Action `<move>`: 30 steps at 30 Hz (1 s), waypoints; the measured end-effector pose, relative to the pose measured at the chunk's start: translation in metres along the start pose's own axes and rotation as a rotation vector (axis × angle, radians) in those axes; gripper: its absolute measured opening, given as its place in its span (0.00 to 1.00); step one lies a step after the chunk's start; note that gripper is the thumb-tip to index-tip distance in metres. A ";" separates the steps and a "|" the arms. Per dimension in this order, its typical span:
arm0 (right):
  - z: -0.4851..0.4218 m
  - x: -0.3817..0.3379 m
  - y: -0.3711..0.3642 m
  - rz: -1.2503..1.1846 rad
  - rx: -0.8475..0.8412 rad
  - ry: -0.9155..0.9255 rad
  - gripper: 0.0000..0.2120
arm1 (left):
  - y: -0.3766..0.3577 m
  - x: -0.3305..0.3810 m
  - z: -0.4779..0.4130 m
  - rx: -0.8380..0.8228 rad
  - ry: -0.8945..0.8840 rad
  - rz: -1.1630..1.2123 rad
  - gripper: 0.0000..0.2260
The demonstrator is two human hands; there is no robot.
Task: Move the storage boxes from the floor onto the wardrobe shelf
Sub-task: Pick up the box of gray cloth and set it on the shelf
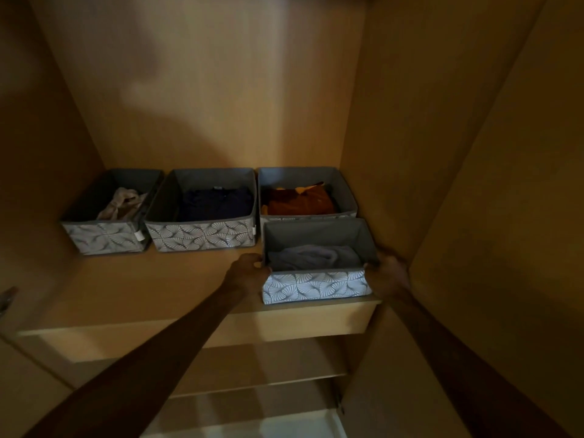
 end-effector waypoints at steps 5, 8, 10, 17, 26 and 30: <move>0.002 -0.001 -0.004 -0.018 -0.032 0.022 0.10 | 0.003 -0.005 -0.001 0.017 0.017 0.042 0.14; 0.001 -0.001 -0.007 -0.009 -0.048 0.020 0.21 | 0.003 -0.008 -0.004 0.025 0.024 0.114 0.15; 0.002 -0.003 -0.006 -0.013 -0.063 0.009 0.24 | 0.003 -0.007 -0.004 0.034 0.023 0.126 0.15; 0.012 -0.005 -0.005 -0.008 -0.088 0.005 0.28 | -0.001 -0.012 -0.003 0.047 -0.010 0.120 0.13; 0.028 -0.004 -0.003 0.050 -0.111 0.045 0.25 | -0.008 -0.020 0.008 0.044 -0.044 0.210 0.10; 0.038 -0.005 -0.009 -0.014 -0.062 0.068 0.20 | -0.008 -0.025 0.023 0.056 -0.027 0.287 0.09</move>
Point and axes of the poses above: each hand's wrist, its own z-axis away from the middle knuckle, its own y-axis out of the back of the hand, x = y × z, the point moved 1 cm from there along -z, towards the middle knuckle, and after that the axes turned 7 degrees about -x, right-handed, at the moved point
